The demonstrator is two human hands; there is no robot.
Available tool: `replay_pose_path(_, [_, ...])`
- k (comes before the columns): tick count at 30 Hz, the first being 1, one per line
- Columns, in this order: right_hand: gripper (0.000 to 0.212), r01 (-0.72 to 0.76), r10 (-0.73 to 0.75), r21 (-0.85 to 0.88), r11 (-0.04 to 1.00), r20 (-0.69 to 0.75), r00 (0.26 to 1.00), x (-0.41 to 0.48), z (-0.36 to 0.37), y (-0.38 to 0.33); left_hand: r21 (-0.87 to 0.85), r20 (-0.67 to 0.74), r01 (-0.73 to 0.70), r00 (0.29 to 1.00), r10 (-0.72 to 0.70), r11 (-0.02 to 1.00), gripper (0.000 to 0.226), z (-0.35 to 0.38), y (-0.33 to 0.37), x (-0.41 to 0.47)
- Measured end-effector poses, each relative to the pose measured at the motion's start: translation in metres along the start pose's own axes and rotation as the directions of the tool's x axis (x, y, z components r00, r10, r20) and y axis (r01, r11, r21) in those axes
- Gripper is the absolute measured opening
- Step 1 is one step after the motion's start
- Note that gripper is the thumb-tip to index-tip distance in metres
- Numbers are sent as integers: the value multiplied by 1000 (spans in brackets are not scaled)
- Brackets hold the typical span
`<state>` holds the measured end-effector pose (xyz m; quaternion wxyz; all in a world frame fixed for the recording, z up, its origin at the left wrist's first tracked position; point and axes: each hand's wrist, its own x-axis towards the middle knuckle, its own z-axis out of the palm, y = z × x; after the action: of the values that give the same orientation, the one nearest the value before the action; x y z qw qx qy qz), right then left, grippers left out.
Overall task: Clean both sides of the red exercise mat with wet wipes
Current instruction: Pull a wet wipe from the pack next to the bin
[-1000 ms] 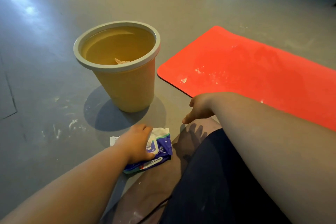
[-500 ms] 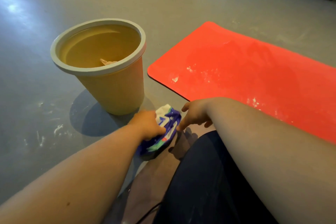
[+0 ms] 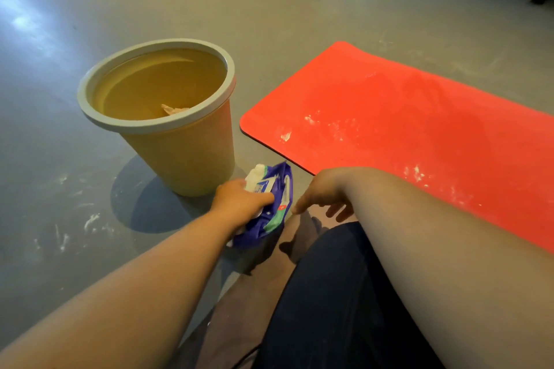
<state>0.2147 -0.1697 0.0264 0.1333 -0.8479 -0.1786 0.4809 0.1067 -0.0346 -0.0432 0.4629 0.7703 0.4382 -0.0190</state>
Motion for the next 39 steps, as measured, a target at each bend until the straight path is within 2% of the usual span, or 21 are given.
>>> replay_pose_path(1, [66, -5, 4, 130, 991, 6, 1000, 3, -1, 4, -110, 42, -15, 999, 20, 994, 61, -4, 10, 1])
replay_pose_path(3, [59, 20, -45, 441, 897, 47, 998, 5, -3, 11, -196, 148, -19, 988, 49, 980, 84, -11, 29, 1])
replay_pose_path(4, [49, 50, -100, 558, 828, 59, 993, 6, -3, 12, -202, 186, -45, 979, 83, 978, 89, -14, 37, -1])
replay_pose_path(6, [31, 115, -190, 683, 721, 35, 981, 6, -2, 12, -233, 235, -99, 960, 155, 967, 83, -18, 49, -2])
replay_pose_path(9, [27, 191, -216, 732, 654, -61, 974, 8, -3, 12, -208, 309, -160, 925, 220, 965, 58, -24, 55, -1])
replay_pose_path(12, [24, 193, -191, 706, 682, -83, 978, 8, -2, 11, -170, 411, -169, 883, 226, 971, 38, -30, 52, 1])
replay_pose_path(17, [29, 265, -238, 731, 629, -143, 961, 7, -1, 6, -63, 458, -201, 865, 207, 978, 51, -31, 49, 6])
replay_pose_path(21, [31, 307, -219, 736, 603, -217, 951, 6, -3, 2, -25, 364, -273, 893, 263, 962, 42, -33, 57, 10])
replay_pose_path(24, [26, 308, -168, 750, 586, -259, 951, 6, -6, -1, 45, 169, -300, 942, 289, 953, 53, -29, 65, 10])
replay_pose_path(27, [23, 300, -118, 765, 569, -285, 951, 7, -8, -2, 133, 27, -304, 952, 303, 943, 62, -24, 71, 9])
replay_pose_path(29, [24, 291, -94, 787, 544, -288, 953, 6, -8, -2, 220, -76, -365, 918, 389, 904, 67, -21, 74, 4])
replay_pose_path(32, [21, 297, -60, 821, 487, -308, 949, 6, -10, -4, 484, -258, -404, 781, 568, 776, 70, -20, 76, -1])
replay_pose_path(33, [20, 303, -51, 824, 479, -318, 947, 6, -11, -5, 516, -290, -397, 752, 591, 759, 69, -21, 76, -1])
replay_pose_path(34, [19, 305, -44, 824, 476, -324, 945, 6, -11, -5, 498, -302, -404, 749, 590, 768, 66, -22, 76, -2])
replay_pose_path(39, [17, 295, -49, 814, 500, -314, 948, 4, -11, -6, 285, -327, -386, 821, 467, 877, 54, -16, 69, -6])
